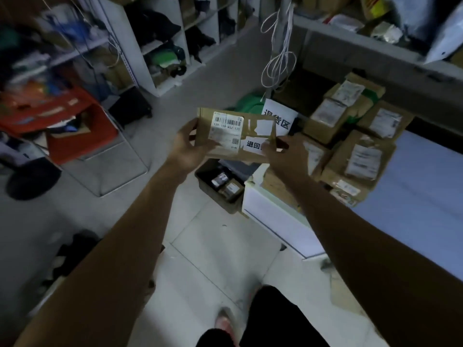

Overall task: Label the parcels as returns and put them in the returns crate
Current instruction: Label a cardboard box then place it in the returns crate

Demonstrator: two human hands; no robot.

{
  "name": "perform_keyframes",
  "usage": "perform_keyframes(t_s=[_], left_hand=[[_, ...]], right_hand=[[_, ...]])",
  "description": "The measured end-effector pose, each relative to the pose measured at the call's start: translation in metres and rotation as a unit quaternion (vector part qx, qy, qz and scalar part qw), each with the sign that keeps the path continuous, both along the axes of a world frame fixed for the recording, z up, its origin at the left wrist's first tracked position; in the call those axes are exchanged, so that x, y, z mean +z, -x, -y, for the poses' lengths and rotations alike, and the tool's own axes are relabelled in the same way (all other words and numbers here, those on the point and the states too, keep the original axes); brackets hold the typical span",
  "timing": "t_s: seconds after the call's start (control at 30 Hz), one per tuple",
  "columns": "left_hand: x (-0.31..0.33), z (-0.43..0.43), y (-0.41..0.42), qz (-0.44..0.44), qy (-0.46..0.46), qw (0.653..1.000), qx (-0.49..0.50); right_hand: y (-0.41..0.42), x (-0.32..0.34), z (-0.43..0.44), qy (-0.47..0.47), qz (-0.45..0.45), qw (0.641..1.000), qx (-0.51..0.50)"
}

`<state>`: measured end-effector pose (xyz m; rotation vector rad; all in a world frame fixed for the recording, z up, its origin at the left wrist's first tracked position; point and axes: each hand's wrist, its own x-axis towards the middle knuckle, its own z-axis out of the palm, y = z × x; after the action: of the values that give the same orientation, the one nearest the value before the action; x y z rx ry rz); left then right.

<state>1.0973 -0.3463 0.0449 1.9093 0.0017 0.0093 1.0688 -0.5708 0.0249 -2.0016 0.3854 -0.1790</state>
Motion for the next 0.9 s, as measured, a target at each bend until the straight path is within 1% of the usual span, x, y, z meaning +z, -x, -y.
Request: perform_keyframes(t_s=[0.1, 0.2, 0.33, 0.4, 0.5, 0.6, 0.7, 0.77, 0.9], left_hand=[[-0.02, -0.021, -0.065, -0.004, -0.026, 1.0, -0.017], [-0.049, -0.032, -0.138, -0.015, -0.057, 0.998, -0.03], [-0.102, -0.043, -0.228, -0.066, -0.094, 0.993, -0.029], [-0.133, -0.049, -0.267, -0.087, -0.104, 0.99, -0.048], [-0.187, -0.058, -0.318, -0.111, -0.121, 0.982, -0.089], [-0.246, -0.064, -0.355, -0.117, -0.133, 0.976, -0.122], [-0.309, -0.075, -0.382, -0.128, -0.176, 0.963, -0.16], [-0.353, -0.082, -0.394, -0.141, -0.175, 0.957, -0.182], [-0.453, -0.092, -0.414, -0.14, -0.163, 0.948, -0.234]], right_hand=[[-0.057, -0.018, -0.017, 0.015, -0.019, 1.0, -0.012], [-0.129, -0.053, -0.028, 0.019, -0.035, 0.999, -0.022], [-0.212, -0.105, -0.046, -0.021, -0.092, 0.994, -0.06], [-0.239, -0.135, -0.055, -0.039, -0.11, 0.99, -0.084], [-0.273, -0.181, -0.067, -0.038, -0.148, 0.982, -0.116], [-0.296, -0.232, -0.078, -0.04, -0.189, 0.971, -0.144], [-0.31, -0.292, -0.092, -0.046, -0.218, 0.958, -0.178], [-0.318, -0.339, -0.102, -0.04, -0.236, 0.951, -0.195], [-0.329, -0.438, -0.125, -0.024, -0.281, 0.93, -0.236]])
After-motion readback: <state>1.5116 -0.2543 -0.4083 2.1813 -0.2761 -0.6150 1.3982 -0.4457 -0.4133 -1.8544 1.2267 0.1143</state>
